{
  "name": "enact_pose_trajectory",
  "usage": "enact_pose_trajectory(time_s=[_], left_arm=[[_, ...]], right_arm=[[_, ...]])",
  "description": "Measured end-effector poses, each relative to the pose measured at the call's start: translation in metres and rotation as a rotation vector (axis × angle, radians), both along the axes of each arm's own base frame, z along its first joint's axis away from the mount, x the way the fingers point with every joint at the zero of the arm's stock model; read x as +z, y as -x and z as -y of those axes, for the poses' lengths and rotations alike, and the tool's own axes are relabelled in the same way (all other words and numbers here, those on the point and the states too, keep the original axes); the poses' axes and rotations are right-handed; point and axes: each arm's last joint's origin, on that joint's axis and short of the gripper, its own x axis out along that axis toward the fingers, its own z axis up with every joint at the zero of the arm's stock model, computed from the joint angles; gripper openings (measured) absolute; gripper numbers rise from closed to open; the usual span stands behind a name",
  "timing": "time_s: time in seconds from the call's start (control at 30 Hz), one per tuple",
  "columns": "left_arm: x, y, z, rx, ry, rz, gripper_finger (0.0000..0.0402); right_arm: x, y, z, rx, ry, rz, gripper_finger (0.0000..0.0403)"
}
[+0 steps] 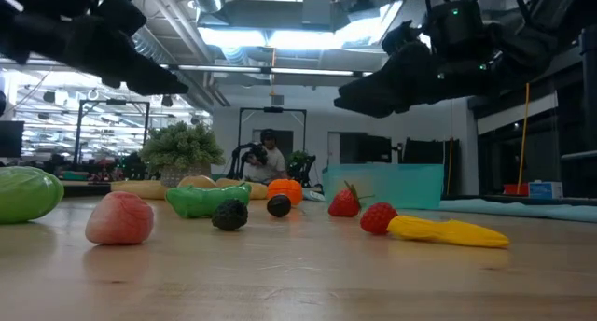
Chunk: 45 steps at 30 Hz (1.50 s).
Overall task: Pick and placing Produce into tupperware
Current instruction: Put the brown potato into the blue bin
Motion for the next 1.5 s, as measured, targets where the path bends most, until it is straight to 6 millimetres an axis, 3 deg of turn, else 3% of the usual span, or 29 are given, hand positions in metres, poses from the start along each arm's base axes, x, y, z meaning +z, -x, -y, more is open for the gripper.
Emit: enact_pose_trajectory(time_s=[0.3,0.7,1.13,1.3,1.5], left_arm=[[0.019,-0.013,0.014,0.095,0.101,-0.182,0.0302],[0.033,-0.052,0.037,0.329,0.283,-0.348,0.0302],[0.031,-0.107,0.048,0.589,0.418,-0.517,0.0302],[0.026,-0.117,0.044,0.642,0.409,-0.577,0.0302],[0.025,-0.12,0.045,0.578,0.394,-0.628,0.0302]], right_arm=[[-0.005,0.001,0.001,-0.01,-0.001,-0.046,0.0316],[-0.006,0.001,0.001,-0.015,-0.008,-0.062,0.0316],[-0.011,0.002,0.003,-0.1,-0.005,-0.121,0.0316],[-0.011,0.003,0.004,-0.116,-0.002,-0.123,0.0316],[-0.011,0.002,0.004,-0.116,-0.004,-0.118,0.0316]])
